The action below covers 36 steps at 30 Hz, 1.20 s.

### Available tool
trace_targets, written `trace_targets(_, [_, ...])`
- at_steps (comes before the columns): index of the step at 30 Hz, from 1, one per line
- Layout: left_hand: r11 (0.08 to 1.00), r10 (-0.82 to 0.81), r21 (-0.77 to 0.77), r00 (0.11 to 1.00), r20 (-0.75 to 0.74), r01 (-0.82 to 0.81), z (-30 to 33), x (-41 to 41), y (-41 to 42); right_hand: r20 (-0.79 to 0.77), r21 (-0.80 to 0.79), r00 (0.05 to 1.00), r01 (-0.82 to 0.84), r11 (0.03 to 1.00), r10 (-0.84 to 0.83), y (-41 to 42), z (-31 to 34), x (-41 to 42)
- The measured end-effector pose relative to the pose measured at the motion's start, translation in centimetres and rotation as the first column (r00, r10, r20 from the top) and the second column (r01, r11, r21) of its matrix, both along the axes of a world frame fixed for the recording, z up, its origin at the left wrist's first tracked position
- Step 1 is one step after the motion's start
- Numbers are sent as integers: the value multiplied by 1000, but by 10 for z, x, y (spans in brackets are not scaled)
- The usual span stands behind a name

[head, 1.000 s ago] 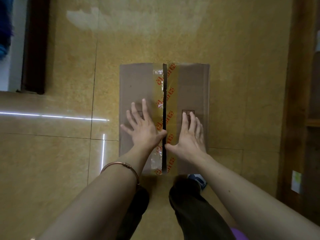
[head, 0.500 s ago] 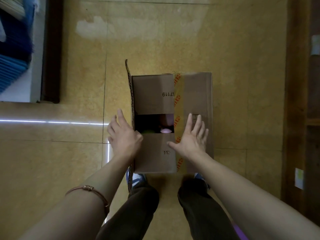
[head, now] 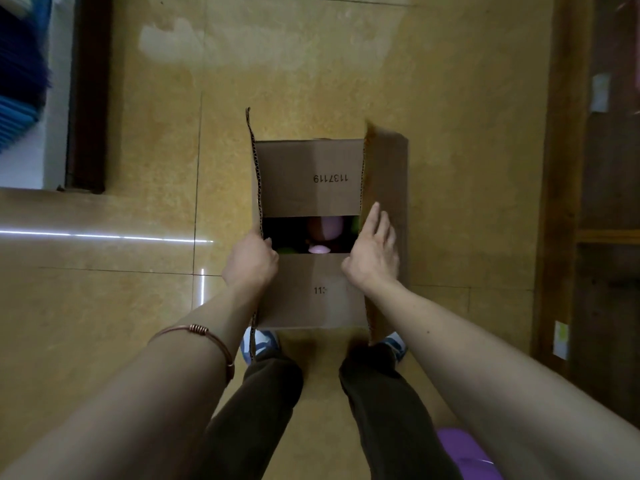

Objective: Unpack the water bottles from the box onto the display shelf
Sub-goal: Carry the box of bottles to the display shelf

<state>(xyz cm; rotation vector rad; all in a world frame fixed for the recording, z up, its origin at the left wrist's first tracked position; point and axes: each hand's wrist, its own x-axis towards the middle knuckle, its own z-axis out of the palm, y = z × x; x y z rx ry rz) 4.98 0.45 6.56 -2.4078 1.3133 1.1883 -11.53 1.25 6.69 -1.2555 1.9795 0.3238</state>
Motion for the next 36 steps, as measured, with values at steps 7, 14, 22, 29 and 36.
trace_targets(7, [987, 129, 101, 992, -11, -127, 14, 2, -18, -56, -12, 922, 383, 924, -383, -5, 22, -55])
trace_targets(14, [985, -67, 157, 997, -25, 70, 22, 7, -38, -140, 38, 953, 275, 961, -267, -23, 22, -64])
trace_targets(22, [979, -142, 136, 987, -75, 151, 59, 40, -33, -96, 59, 984, 155, 986, -149, -18, 67, -77])
trace_targets(29, [974, -113, 185, 987, -113, 132, 145, 73, -38, -45, 47, 989, 141, 989, -139, -15, 152, -68])
trace_targets(36, [973, -97, 188, 977, -191, 133, 253, 114, -46, -13, -23, 992, 128, 992, -128, -19, 257, -45])
